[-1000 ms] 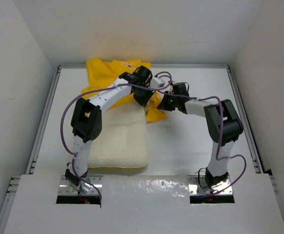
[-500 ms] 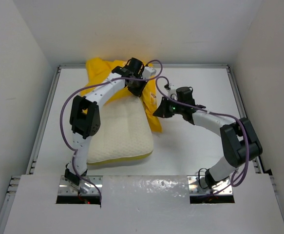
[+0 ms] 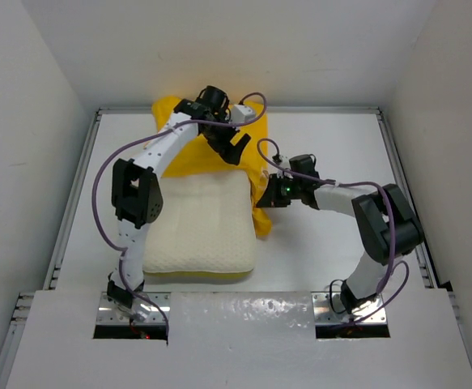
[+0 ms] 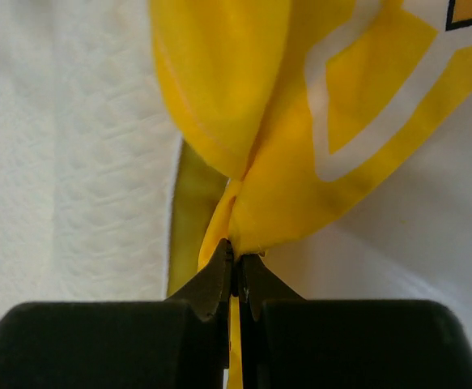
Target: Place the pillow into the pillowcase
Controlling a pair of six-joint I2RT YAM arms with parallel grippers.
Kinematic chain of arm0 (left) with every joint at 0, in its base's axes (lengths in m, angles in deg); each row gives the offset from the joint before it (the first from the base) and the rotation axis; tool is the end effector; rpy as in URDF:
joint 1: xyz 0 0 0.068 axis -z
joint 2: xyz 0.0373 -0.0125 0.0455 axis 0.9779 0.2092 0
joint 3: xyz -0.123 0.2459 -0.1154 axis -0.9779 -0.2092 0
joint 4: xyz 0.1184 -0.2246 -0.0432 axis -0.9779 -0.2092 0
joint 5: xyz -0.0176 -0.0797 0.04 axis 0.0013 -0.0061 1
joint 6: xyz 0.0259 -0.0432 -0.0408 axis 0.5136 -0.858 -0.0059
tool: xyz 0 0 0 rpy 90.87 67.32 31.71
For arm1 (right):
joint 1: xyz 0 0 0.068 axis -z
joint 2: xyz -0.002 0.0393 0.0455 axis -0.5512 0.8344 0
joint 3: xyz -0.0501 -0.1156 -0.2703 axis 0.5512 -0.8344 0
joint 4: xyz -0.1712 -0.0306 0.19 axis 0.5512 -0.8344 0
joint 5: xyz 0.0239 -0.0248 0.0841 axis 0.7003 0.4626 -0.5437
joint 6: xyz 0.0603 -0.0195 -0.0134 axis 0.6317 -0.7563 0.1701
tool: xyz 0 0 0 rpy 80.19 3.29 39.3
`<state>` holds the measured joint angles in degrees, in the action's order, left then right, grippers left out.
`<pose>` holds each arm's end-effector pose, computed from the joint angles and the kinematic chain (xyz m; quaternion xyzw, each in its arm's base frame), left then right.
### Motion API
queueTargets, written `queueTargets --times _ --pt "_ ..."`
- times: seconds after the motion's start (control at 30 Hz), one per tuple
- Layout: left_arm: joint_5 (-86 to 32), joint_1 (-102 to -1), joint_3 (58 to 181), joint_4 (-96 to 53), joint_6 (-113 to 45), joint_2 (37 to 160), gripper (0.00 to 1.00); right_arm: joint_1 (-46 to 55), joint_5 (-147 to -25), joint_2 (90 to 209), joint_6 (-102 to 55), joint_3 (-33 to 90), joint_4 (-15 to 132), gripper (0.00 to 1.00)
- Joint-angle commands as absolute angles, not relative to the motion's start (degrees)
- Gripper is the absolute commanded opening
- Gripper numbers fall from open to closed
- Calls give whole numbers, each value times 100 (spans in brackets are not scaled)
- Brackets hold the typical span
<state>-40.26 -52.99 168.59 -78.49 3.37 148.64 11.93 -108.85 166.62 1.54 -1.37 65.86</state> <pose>0.4404 -0.2252 0.2896 0.4515 0.8334 -0.1768 0.2650 0.3058 0.1482 0.1651 -0.0213 0.8969 0.3827 0.2206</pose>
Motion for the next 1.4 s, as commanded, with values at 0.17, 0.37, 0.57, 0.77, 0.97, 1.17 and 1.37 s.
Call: queueTargets --times 0.17,0.37,0.57,0.77,0.97,1.17,1.37 --pt "-4617 -5419 16919 -9915 1761 13832 100 1218 -10486 16825 597 -186 7016 0" --pt "-4555 -7216 16041 -9495 1242 12980 100 1218 -9941 16562 608 -494 7061 0" --pt "-4248 -9003 13697 -8328 1224 12276 100 1157 -9422 16351 107 -371 6201 35" --pt "-3780 -9190 12489 -6981 899 12494 100 875 -9018 16140 -158 -310 5909 48" --pt "-4228 -9260 12523 -6260 424 13345 95 752 -8657 16201 -53 -222 5558 52" --pt "-4658 -9286 12278 -6233 380 13804 78 559 -8648 16052 -44 -204 5303 53" --pt "-5028 -9286 12110 -6461 582 13839 53 445 -8902 15893 18 -222 5496 58"
